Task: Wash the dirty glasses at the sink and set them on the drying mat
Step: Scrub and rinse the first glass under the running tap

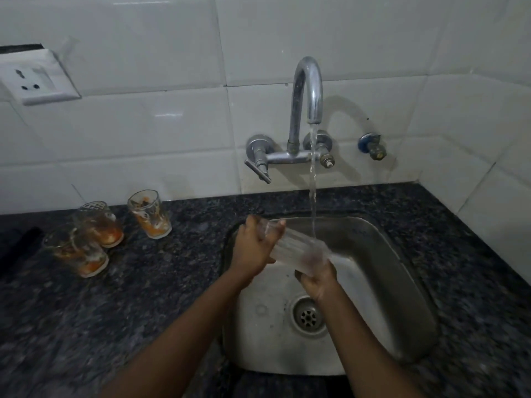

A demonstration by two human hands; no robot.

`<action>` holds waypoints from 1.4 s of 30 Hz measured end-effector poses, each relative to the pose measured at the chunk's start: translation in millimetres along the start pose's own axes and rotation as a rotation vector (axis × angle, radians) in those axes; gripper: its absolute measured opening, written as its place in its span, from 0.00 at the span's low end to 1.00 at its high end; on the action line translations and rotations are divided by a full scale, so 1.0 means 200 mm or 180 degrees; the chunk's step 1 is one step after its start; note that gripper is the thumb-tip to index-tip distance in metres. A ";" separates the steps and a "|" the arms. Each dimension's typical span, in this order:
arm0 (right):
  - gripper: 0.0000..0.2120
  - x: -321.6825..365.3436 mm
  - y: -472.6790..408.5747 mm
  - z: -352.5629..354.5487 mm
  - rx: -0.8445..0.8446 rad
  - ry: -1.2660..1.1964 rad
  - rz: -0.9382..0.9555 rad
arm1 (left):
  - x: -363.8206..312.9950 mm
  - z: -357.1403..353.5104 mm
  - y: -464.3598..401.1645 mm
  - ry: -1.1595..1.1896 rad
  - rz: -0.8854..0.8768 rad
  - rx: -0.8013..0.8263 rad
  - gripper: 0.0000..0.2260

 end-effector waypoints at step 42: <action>0.16 0.40 0.33 -0.36 0.1088 0.4718 0.2708 | 0.15 -0.15 -0.05 0.0824 0.0125 0.1428 0.22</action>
Point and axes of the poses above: each hand's wrist, its own y-axis away from the middle knuckle, its own z-axis out of the back of the hand, x = y × z, the point moved 3 cm from there along -y, towards the middle knuckle, and after that the axes turned 9 degrees about x, right-handed, at the moved point
